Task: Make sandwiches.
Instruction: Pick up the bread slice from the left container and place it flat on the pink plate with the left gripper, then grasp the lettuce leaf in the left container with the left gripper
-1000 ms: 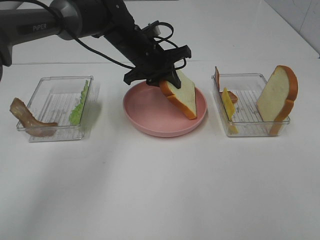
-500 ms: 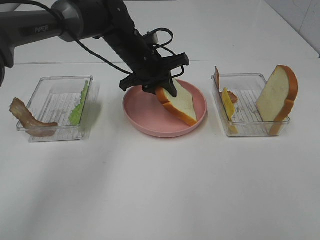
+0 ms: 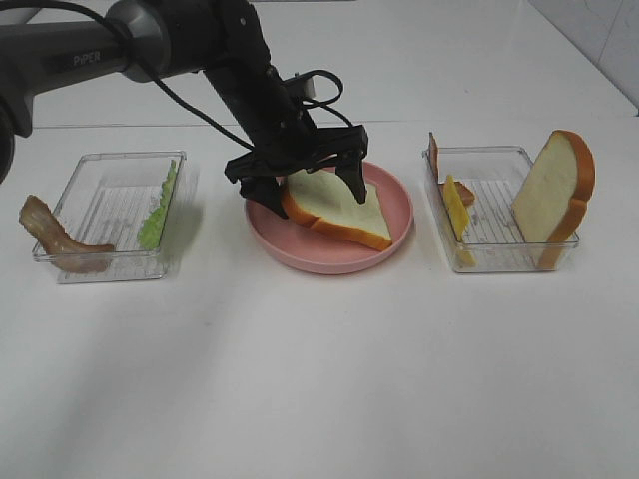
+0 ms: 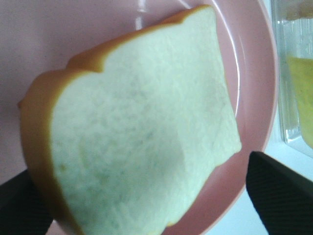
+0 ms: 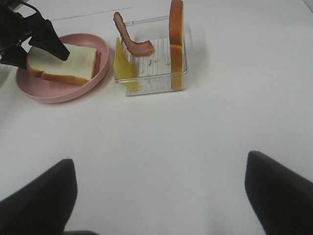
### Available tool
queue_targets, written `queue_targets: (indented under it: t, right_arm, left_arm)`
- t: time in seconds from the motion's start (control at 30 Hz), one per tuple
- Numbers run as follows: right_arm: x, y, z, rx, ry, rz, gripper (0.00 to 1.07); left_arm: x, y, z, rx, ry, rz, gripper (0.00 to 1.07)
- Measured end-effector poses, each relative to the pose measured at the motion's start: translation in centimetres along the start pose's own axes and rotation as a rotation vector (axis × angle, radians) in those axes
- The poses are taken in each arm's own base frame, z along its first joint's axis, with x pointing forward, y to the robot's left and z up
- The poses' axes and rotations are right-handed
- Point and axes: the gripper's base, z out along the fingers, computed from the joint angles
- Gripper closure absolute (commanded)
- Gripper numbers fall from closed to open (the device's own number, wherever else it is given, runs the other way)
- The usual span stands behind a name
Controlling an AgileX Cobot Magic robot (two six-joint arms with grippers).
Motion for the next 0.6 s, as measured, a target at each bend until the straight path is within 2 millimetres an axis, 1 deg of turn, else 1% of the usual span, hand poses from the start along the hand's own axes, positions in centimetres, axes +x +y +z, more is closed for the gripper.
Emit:
queue_targets:
  t: [0.03,0.07,0.1,0.13,0.17,0.2,0.23,0.27,0.3,0.37,0.4,0.47,0.5,0.53,0.6]
  right_arm:
    - [0.0,0.0,0.0,0.0,0.0,0.0,0.21]
    - [0.0,0.0,0.0,0.0,0.0,0.0,0.21]
    - [0.0,0.0,0.0,0.0,0.0,0.0,0.21]
    - [0.0,0.0,0.0,0.0,0.0,0.0,0.21]
    - [0.0,0.0,0.0,0.0,0.0,0.0,0.21]
    - [0.0,0.0,0.0,0.0,0.0,0.0,0.21]
    - [0.0,0.0,0.0,0.0,0.0,0.0,0.21]
    - [0.0,0.0,0.0,0.0,0.0,0.0,0.21]
    - [0.0,0.0,0.0,0.0,0.0,0.0,0.21]
    - [0.0,0.0,0.0,0.0,0.0,0.0,0.21]
    - [0.0,0.0,0.0,0.0,0.0,0.0,0.21]
    - [0.0,0.0,0.0,0.0,0.0,0.0,0.21]
    - [0.0,0.0,0.0,0.0,0.0,0.0,0.21]
    - [0.0,0.0,0.0,0.0,0.0,0.0,0.21]
    - [0.0,0.0,0.0,0.0,0.0,0.0,0.21]
  left_arm:
    - [-0.1,-0.3,-0.7,-0.018,0.009,0.024,0.09]
    - [-0.1,-0.3,-0.7,-0.018,0.009,0.024,0.09]
    - [-0.4,-0.5,-1.5,-0.04,0.009,0.046,0.09]
    - [-0.4,-0.5,-1.5,-0.04,0.009,0.046,0.09]
    - [-0.4,-0.6,-1.9,-0.054,0.013,0.054,0.09]
    - [-0.6,-0.7,-2.7,-0.083,0.011,0.063,0.09]
    - [-0.6,-0.7,-2.7,-0.083,0.011,0.063,0.09]
    - [-1.0,-0.9,-3.5,-0.107,-0.013,0.073,0.09]
    - [-1.0,-0.9,-3.5,-0.107,-0.013,0.073,0.09]
    - [-1.5,-1.2,-4.8,-0.128,-0.061,0.086,0.09]
    - [-1.5,-1.2,-4.8,-0.128,-0.061,0.086,0.09]
    - [-1.6,-1.8,-6.1,-0.119,-0.088,0.088,0.09]
    - [-1.6,-1.8,-6.1,-0.119,-0.088,0.088,0.09]
    - [-1.7,-2.1,-6.8,-0.111,-0.101,0.093,0.09]
    - [-1.7,-2.3,-7.2,-0.107,-0.107,0.096,0.09]
